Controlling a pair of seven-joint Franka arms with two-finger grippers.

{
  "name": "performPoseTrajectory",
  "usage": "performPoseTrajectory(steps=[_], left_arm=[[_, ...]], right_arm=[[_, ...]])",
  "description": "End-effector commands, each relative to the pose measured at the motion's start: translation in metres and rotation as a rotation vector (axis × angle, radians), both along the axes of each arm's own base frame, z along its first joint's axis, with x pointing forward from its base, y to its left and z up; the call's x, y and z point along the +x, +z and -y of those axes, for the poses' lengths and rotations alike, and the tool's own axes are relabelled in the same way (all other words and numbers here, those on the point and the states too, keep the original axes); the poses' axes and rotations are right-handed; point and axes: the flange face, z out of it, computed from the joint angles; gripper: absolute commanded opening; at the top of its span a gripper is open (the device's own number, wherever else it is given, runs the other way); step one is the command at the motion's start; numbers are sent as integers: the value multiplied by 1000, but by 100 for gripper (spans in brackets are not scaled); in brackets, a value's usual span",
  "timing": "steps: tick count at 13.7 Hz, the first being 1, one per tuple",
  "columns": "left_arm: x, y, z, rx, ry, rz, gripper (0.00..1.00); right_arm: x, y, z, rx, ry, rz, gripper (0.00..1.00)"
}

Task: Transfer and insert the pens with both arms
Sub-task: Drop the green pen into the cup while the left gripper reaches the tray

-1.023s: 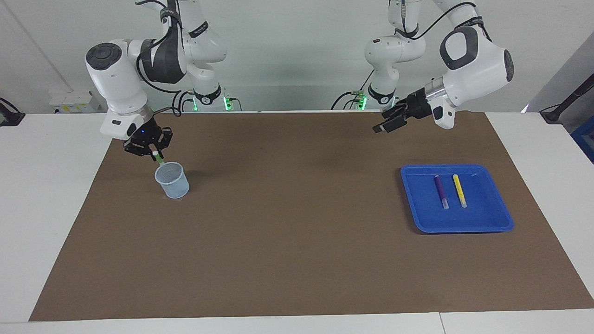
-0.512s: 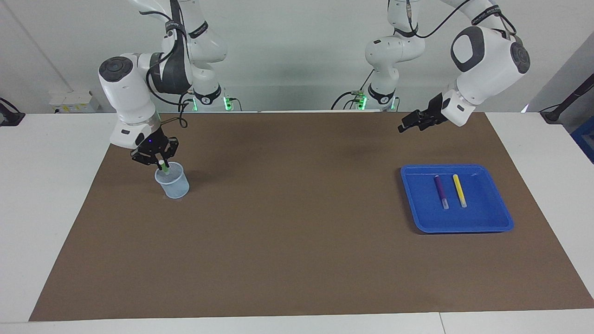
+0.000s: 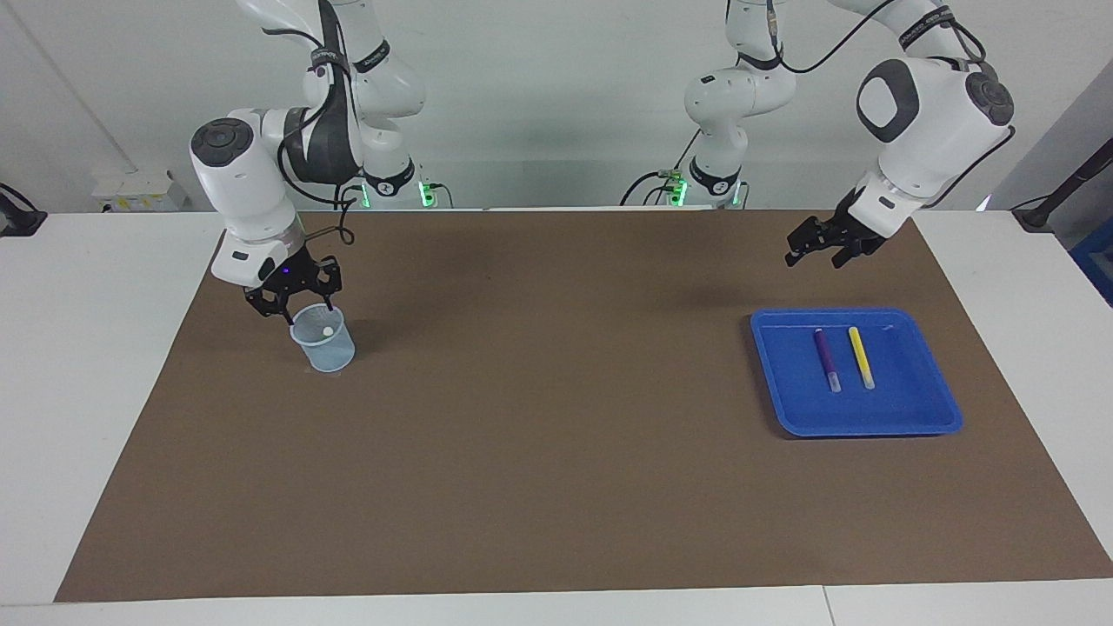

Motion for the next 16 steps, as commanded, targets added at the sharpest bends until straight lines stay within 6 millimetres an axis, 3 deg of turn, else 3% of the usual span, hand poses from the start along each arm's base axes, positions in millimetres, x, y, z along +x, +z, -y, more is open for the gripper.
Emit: performPoseTrajectory(steps=[1,6,8,12,16], left_arm=[[13,-23,-9,28,-25,33,94],[40,-74,-29,54,-34,78,93],[46,-91,-44,53,-15,86,93],[60,-135,-51,43,-18,106,92],[66,-163,-53,45,-19,115,89]], right_arm=[[4,6,-2,-15,-7,28,100],[18,36,-39,-1,48,93,100],[21,43,-64,31,67,108,100],[26,59,-117,182,-103,134,100],[23,69,-175,261,-211,158,100]])
